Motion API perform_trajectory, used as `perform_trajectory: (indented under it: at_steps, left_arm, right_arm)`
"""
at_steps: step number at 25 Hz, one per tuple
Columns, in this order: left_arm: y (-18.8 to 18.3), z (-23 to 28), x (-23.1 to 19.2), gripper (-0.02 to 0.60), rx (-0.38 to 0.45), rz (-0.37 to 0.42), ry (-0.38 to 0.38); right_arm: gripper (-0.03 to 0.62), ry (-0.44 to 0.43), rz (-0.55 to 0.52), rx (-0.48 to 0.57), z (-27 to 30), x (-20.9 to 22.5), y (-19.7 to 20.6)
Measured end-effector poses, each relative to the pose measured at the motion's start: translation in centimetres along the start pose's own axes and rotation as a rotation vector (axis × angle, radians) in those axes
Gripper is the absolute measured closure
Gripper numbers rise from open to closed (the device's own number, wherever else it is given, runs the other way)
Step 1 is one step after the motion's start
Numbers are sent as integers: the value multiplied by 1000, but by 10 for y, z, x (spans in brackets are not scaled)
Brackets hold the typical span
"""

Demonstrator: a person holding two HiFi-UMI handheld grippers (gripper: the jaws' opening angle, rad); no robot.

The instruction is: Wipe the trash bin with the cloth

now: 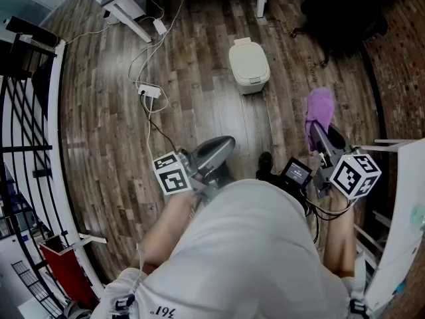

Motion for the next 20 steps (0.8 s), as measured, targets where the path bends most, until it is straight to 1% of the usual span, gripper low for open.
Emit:
perform_trajectory:
  at_steps: [6, 12, 17, 20]
  left_arm:
    - [6, 0, 4, 578, -12, -16, 5]
    - [3, -4, 7, 578, -1, -8, 8]
    - [8, -8, 4, 578, 4, -17, -8]
    - [6, -9, 5, 578, 21, -16, -15]
  right_arm:
    - [499, 5, -1, -15, -8, -3, 5]
    - [498, 9, -3, -5, -6, -8, 1]
    - [497, 48, -12, -9, -4, -5, 6]
    - [497, 52, -14, -8, -3, -6, 5]
Point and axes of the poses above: the fingertips, and each gripper's own axes: z forward along the fingers, x to its right, y out of its underside, the point moved 4 cm from there along -z, backward along the fingers, and after that the axes turned 1 degree about -x, right-handed, at the moved point
